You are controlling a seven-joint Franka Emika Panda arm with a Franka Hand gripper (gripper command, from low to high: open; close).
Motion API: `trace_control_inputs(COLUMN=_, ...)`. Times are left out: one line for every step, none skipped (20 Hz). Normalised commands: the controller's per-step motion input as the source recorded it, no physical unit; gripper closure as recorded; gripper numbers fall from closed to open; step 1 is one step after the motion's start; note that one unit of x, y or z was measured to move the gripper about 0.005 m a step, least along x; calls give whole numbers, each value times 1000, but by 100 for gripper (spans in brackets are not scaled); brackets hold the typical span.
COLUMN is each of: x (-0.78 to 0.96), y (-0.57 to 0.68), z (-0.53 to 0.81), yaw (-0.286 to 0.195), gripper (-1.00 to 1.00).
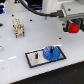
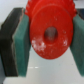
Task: Insert the blue gear onto the right peg, followed by the red gear
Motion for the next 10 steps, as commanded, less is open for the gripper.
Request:
trace_control_inputs(x=508, y=-402, z=392, yaw=0, gripper=100)
trace_control_inputs(x=520, y=-377, z=340, yaw=0, gripper=100)
trace_control_inputs(x=497, y=-445, z=292, yaw=0, gripper=100)
trace_control_inputs(x=536, y=-428, z=282, yaw=0, gripper=100)
trace_control_inputs(x=511, y=-396, z=252, yaw=0, gripper=100)
trace_control_inputs(x=537, y=-402, z=195, yaw=0, gripper=100)
trace_control_inputs(x=547, y=-391, z=200, yaw=0, gripper=100)
trace_control_inputs(x=590, y=-367, z=155, yaw=0, gripper=100)
trace_control_inputs(x=600, y=-363, z=187, yaw=0, gripper=100)
trace_control_inputs(x=607, y=-351, z=137, yaw=0, gripper=100)
